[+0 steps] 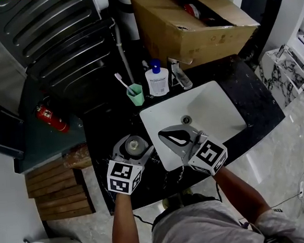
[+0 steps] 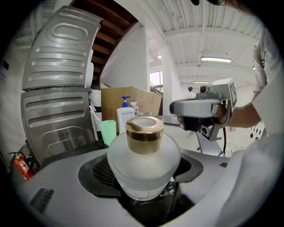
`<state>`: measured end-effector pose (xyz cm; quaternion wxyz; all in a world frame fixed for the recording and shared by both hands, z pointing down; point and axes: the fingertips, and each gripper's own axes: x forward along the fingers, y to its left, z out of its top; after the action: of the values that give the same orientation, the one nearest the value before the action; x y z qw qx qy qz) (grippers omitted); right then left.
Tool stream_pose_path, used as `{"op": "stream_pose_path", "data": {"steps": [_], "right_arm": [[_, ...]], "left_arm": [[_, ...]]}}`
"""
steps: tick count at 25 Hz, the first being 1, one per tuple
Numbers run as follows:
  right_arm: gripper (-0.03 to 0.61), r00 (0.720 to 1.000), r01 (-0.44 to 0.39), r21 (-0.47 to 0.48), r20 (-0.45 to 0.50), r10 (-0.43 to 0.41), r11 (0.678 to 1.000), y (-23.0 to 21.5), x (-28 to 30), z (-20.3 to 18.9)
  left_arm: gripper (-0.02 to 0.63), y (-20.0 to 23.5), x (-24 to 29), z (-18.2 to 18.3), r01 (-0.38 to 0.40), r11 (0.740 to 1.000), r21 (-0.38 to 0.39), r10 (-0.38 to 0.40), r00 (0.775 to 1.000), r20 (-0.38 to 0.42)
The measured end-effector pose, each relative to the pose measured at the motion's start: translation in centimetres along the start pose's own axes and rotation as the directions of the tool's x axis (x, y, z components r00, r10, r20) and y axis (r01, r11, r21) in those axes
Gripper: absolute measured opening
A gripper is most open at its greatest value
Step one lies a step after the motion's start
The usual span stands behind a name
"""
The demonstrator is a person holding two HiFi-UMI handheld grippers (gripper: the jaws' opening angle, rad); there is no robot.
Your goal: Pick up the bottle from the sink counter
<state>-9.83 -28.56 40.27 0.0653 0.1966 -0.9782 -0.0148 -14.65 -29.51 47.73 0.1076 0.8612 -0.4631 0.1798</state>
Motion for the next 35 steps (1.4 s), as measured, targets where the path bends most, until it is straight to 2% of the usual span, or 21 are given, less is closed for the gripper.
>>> {"op": "stream_pose_path", "data": {"steps": [10, 15, 35], "right_arm": [[0.000, 0.998, -0.013, -0.026, 0.054, 0.015, 1.000, 1.6, -0.4, 2.4], [0.000, 0.996, -0.009, -0.003, 0.090, 0.010, 1.000, 2.3, -1.2, 3.3], [0.000, 0.992, -0.004, -0.041, 0.122, 0.009, 0.999, 4.9, -2.6, 5.1]], "left_arm": [[0.331, -2.1, -4.0, 4.3, -0.040, 0.999, 0.020, 0.038, 0.994, 0.104], [0.331, -2.8, -5.8, 5.3, -0.052, 0.999, 0.007, 0.051, 0.989, 0.136], [0.331, -4.4, -9.3, 6.7, -0.067, 0.997, 0.025, 0.062, 0.981, 0.186]]}}
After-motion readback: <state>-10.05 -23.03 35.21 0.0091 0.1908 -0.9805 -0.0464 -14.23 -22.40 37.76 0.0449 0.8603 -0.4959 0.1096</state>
